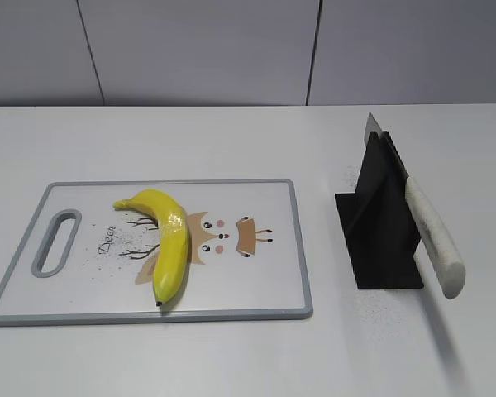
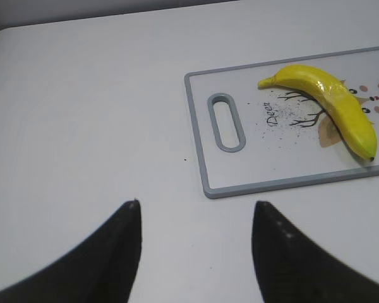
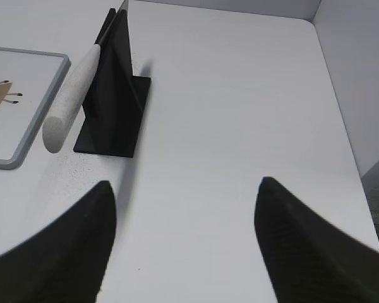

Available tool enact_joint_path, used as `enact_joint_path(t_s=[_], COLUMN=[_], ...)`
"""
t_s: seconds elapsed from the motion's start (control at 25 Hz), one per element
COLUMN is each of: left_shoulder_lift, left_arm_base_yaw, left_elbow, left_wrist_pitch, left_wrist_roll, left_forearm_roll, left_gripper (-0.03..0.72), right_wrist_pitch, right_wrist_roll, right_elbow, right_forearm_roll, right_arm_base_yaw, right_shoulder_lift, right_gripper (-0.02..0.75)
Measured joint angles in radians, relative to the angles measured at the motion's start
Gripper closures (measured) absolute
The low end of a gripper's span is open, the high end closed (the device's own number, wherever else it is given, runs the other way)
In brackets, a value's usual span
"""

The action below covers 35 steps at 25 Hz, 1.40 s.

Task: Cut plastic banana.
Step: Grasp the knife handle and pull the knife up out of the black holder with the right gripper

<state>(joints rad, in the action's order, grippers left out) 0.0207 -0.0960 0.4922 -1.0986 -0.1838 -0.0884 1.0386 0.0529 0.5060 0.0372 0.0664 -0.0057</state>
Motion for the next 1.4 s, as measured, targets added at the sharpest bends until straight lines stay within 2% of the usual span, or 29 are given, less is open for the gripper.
enact_joint_path(t_s=[0.64, 1.24, 1.4], left_shoulder_lift=[0.0, 0.0, 0.0], left_arm_base_yaw=[0.0, 0.0, 0.0], left_elbow=[0.0, 0.0, 0.0], left_wrist_pitch=[0.0, 0.0, 0.0], left_wrist_roll=[0.0, 0.0, 0.0], left_forearm_roll=[0.0, 0.0, 0.0], left_gripper=[0.151, 0.152, 0.152], right_wrist_pitch=[-0.006, 0.026, 0.027], right_wrist_roll=[0.004, 0.003, -0.003], right_elbow=[0.02, 0.287, 0.339], right_forearm_roll=[-0.015, 0.079, 0.087], right_arm_base_yaw=[0.0, 0.0, 0.051], right_shoulder_lift=[0.026, 0.748, 0.88], right_gripper=[0.217, 0.216, 0.216])
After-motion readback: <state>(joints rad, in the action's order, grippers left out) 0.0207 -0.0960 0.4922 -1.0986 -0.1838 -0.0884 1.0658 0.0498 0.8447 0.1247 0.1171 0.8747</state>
